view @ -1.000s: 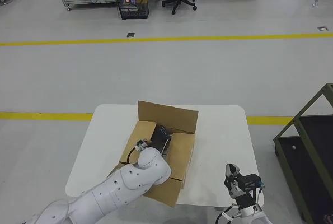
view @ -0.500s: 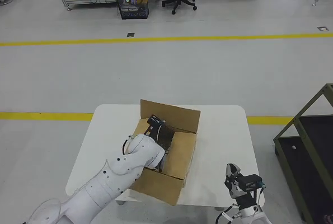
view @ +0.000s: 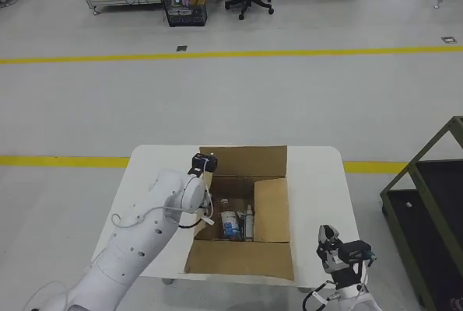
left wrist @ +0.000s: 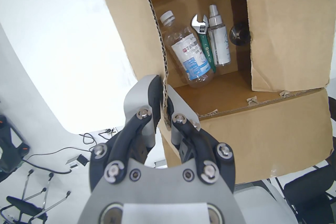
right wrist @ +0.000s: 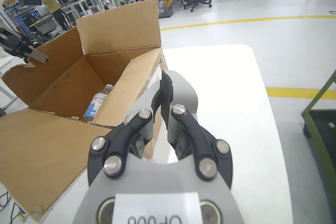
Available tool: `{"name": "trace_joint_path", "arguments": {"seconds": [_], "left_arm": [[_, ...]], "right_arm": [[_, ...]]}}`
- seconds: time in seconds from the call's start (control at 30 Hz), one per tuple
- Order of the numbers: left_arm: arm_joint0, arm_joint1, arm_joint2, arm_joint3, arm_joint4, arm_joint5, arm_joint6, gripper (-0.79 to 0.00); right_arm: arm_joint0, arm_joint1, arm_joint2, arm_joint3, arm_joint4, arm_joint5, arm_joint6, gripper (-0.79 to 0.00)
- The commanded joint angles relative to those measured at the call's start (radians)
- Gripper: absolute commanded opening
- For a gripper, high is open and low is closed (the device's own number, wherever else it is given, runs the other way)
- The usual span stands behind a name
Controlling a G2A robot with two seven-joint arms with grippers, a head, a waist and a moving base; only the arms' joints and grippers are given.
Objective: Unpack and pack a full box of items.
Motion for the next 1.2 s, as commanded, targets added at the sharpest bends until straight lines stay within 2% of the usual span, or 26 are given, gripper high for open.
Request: {"name": "trace_joint_path", "arguments": {"seconds": [0.0,0.37,0.63,0.97,1.03,1.17], "left_arm": [[-0.001,0.005,-0.004,0.006,0.062,-0.008,-0.005,0.000],[0.007,0.016,-0.010,0.005,0.284,-0.031,0.020,0.000],[0.013,0.013,0.007,0.112,0.450,-0.035,0.050,0.000],[0.035,-0.005,0.030,0.224,0.515,-0.031,0.093,0.000],[0.036,-0.009,0.026,0.226,0.514,-0.026,0.100,0.000],[0.035,-0.014,-0.001,0.153,0.482,-0.029,0.107,0.000]], "right_arm": [[-0.002,0.001,0.008,-0.009,0.005,-0.005,-0.001,-0.785],[-0.010,0.002,0.027,-0.026,0.009,-0.014,0.001,-0.773],[-0.009,0.001,0.029,-0.019,0.011,-0.010,0.003,-0.776],[-0.006,0.000,0.026,-0.006,0.008,-0.003,0.011,-0.770],[-0.004,-0.001,0.025,-0.003,0.008,-0.003,0.011,-0.770],[-0.002,-0.001,0.033,0.009,0.009,0.008,0.007,-0.757]]}}
